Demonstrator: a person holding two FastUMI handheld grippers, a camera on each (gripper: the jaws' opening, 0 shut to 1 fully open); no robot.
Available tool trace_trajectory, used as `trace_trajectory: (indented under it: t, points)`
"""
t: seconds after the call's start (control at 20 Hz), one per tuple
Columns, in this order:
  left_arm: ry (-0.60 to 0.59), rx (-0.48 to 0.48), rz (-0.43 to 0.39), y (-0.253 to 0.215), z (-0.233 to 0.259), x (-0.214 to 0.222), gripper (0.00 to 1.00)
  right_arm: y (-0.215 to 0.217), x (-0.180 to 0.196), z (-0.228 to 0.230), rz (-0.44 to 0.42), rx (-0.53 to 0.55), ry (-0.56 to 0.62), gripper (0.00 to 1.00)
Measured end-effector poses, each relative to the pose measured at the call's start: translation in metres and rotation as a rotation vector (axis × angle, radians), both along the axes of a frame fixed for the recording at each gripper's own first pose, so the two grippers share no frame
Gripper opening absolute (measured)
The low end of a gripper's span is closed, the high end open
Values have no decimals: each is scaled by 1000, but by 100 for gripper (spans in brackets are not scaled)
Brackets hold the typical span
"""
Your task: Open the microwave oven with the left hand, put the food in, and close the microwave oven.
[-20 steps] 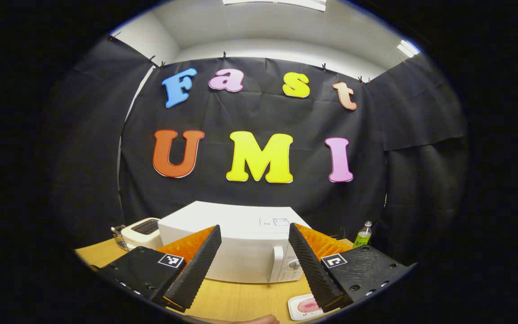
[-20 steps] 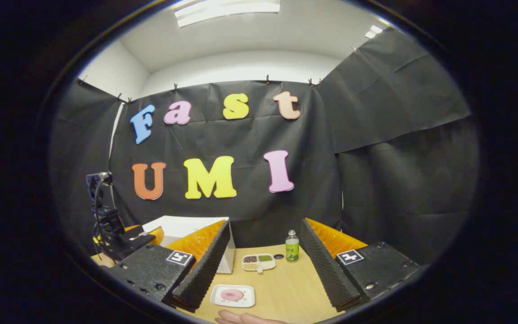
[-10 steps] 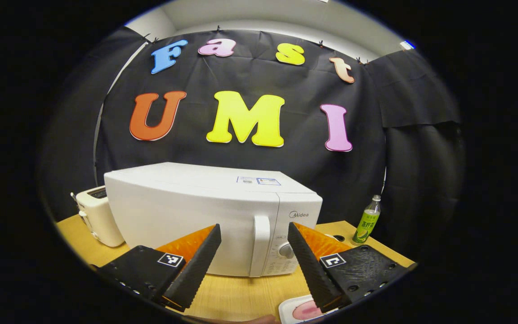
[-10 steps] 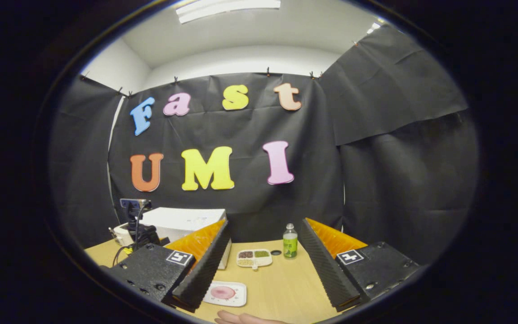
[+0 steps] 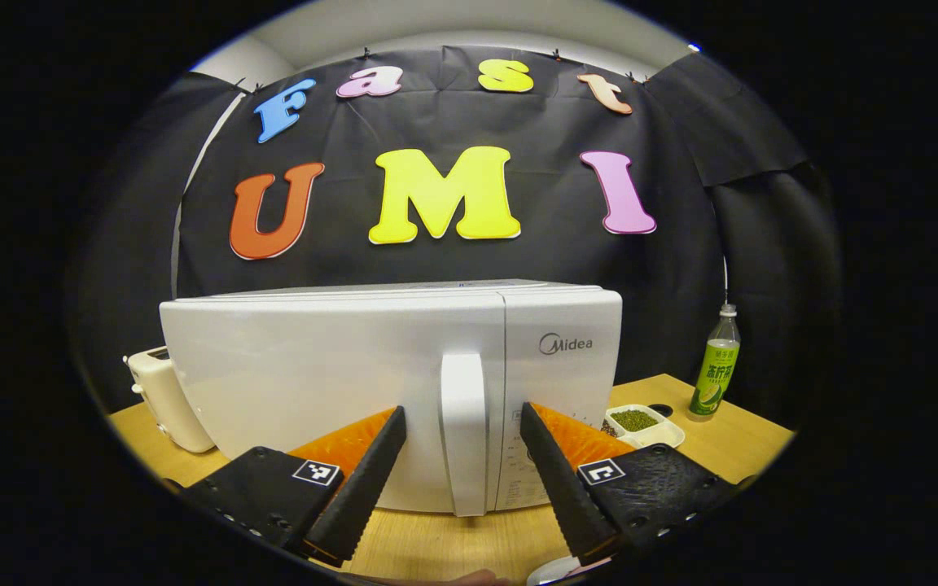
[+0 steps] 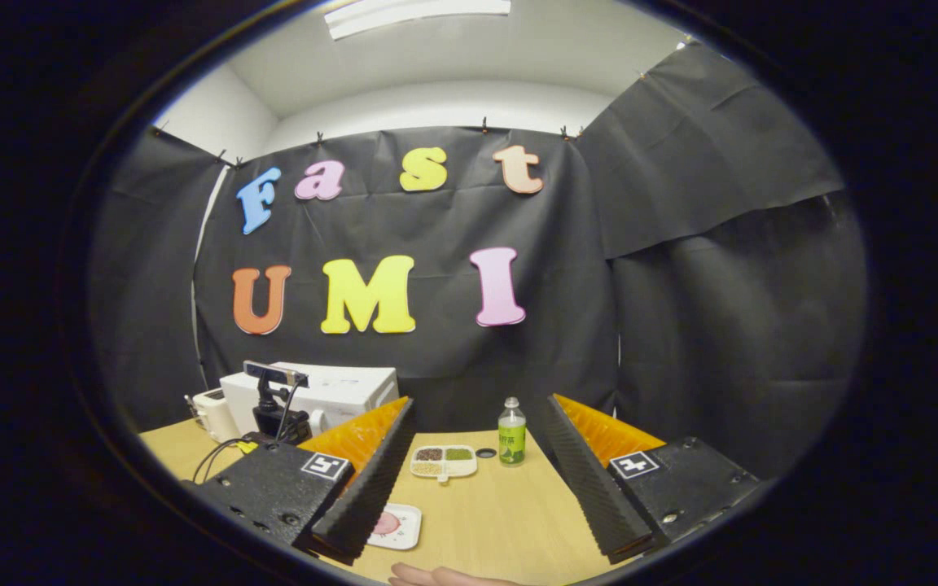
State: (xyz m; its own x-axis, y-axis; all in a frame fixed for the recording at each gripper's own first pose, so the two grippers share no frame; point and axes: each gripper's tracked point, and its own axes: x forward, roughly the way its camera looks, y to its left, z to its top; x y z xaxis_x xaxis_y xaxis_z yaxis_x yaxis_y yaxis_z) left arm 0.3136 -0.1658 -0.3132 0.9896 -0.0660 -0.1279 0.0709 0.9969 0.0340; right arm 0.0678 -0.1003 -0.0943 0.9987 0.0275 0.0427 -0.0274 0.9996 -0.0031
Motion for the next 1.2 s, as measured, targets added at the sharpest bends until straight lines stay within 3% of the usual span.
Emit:
trace_trajectory:
  t: [0.05,0.3,0.4,0.45,0.5,0.55,0.65,0.7,0.75,0.85,0.9,0.95,1.0,1.05,1.15,1.2]
  points:
    - [0,-19,0,0,-2,0,91,-2,1,-3,0,1,1,93]
    - [0,-60,1,1,-3,1,92,-11,10,-22,3,21,42,93]
    - [15,-73,3,4,-7,2,88,-16,13,-28,-5,27,56,93]
    - [34,-114,3,4,-11,2,59,-18,14,-31,-8,31,62,100]
    - [48,-152,-2,4,-13,1,50,-21,15,-34,-11,35,66,93]
    - [61,-155,-2,4,-12,0,41,-23,16,-37,-15,39,71,100]
    - [62,-108,-14,-5,-13,-2,41,-25,20,-44,-23,43,86,100]
    - [52,-62,-10,-5,-10,-1,23,-26,22,-48,-23,47,96,100]
    - [58,-35,-5,-2,-11,-1,22,-25,23,-52,-19,53,107,100]
    - [64,-78,1,-3,-9,-1,22,-25,25,-59,-16,61,124,100]
    - [64,-75,5,-2,-11,-4,1,-27,26,-61,-19,61,127,100]
    - [65,-42,5,-2,-12,-5,1,-29,28,-63,-24,62,131,100]
    - [65,-34,1,-3,-12,-3,1,-30,30,-64,-27,64,135,93]
    - [69,-44,-6,-3,-13,-4,1,-30,31,-67,-28,65,138,100]
    - [63,-73,-27,-5,-9,-6,1,-30,33,-70,-27,70,142,100]
    - [73,-69,-36,-4,-12,-7,1,-31,34,-71,-29,74,141,93]
